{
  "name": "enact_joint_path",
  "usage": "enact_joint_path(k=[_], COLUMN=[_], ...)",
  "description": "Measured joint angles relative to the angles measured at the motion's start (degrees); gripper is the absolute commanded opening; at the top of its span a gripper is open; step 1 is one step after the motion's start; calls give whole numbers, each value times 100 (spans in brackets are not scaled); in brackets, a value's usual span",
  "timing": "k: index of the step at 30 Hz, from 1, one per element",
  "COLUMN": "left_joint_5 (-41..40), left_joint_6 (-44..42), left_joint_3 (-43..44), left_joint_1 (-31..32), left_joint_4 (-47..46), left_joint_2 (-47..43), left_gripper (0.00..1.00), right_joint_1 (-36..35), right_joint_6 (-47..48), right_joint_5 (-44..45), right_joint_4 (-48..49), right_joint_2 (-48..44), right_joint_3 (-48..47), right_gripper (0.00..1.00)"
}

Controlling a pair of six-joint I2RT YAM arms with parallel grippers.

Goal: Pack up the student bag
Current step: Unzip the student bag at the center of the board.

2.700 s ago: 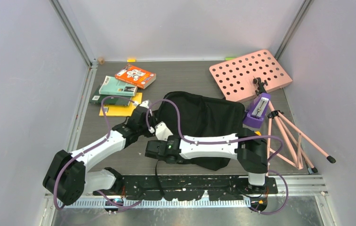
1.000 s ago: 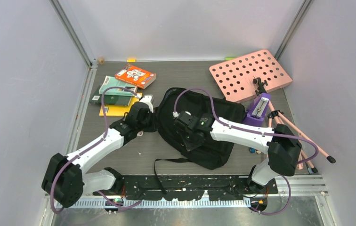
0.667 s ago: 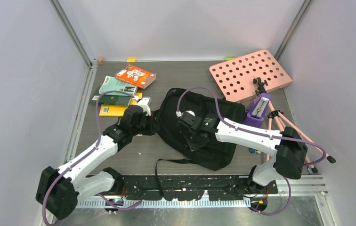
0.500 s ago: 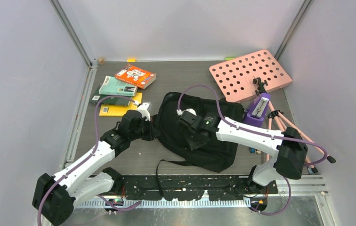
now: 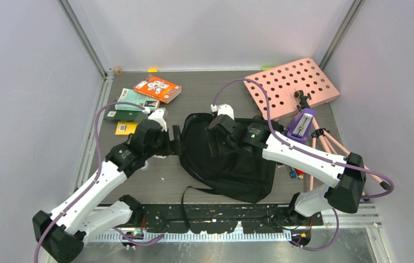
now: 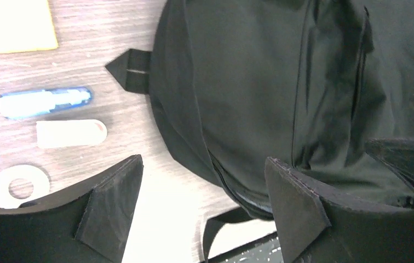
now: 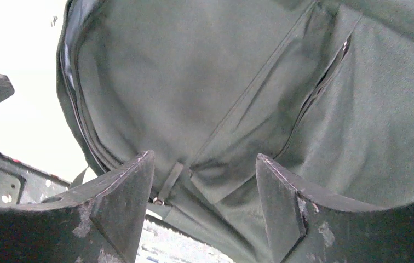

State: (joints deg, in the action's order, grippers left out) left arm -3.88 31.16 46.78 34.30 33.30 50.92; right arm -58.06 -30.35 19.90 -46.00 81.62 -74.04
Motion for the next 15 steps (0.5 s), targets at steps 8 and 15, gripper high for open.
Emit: enact_joint_path(k=[8,15], left_joint_5=[-131,-74], left_joint_6=[-313,-551], left_joint_3=[282,293], left_joint_1=[-337,-470], left_joint_4=[-380,-664], left_joint_2=[1596,2275], left_gripper=[77,30], right_joint_1=[131,136], right_joint_6=[-175,-293], right_joint_5=[188,-254], right_joint_4=[802,1648], right_joint_2=[-160,-426], right_joint_3=[306,977], right_gripper=[74,69])
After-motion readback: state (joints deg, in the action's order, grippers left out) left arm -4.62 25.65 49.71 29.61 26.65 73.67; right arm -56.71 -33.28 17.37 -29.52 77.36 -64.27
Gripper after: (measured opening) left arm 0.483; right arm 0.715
